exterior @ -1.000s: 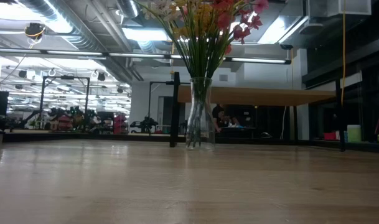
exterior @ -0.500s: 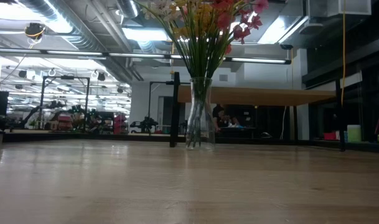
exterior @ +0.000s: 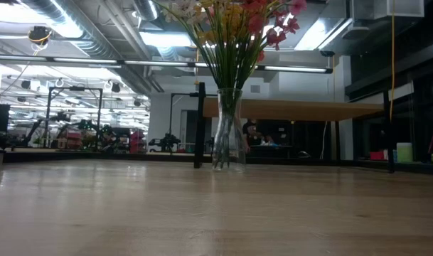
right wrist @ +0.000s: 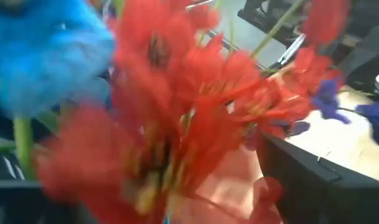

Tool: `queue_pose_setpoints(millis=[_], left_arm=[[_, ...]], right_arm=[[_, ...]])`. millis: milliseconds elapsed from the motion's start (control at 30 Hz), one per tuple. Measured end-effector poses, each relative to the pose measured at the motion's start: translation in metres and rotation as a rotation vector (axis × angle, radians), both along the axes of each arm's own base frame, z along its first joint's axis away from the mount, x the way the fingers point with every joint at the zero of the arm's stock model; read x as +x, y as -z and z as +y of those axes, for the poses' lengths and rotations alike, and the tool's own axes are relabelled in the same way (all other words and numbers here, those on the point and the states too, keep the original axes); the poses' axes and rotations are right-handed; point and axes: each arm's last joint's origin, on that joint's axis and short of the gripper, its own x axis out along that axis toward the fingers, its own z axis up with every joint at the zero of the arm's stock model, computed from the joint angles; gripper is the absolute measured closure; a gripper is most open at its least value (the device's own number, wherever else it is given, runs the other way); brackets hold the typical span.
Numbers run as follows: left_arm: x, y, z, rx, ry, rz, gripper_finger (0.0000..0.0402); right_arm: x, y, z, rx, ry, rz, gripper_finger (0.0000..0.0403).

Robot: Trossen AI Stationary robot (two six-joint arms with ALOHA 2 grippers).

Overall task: Pick and place flowers into a vace then onto a shelf
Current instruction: Put the red flowers into the blue vase

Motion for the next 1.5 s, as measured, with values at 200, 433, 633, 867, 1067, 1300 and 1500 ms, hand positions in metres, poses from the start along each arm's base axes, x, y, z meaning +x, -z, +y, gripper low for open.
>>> queue_pose_setpoints(millis=[200,433,633,867,1067,1300,1500], left_arm=[[0.000,0.001,0.000,0.009,0.001,0.014,0.0384],[0.000,0.002,-0.001,0.025,0.048,0.025,0.0384],[0.000,0.002,-0.001,0.031,0.050,0.027,0.0384],[0.000,0.002,-0.001,0.031,0.050,0.027,0.0384],[0.000,0.002,-0.001,0.031,0.050,0.027,0.0384],[0.000,0.002,-0.001,0.033,0.051,0.031,0.0384],[0.000,0.002,-0.001,0.033,0.051,0.032,0.0384]], right_arm=[[0.005,0.018,-0.001,-0.108,0.109,-0.062,0.0143],[0.006,0.030,-0.002,-0.139,0.152,-0.061,0.0143],[0.007,0.038,-0.001,-0.140,0.159,-0.067,0.0143],[0.006,0.030,0.000,-0.140,0.144,-0.084,0.0143],[0.005,0.031,-0.004,-0.252,0.171,-0.108,0.0143],[0.004,0.034,-0.007,-0.343,0.204,-0.131,0.0143],[0.003,0.034,-0.007,-0.318,0.184,-0.111,0.0143]])
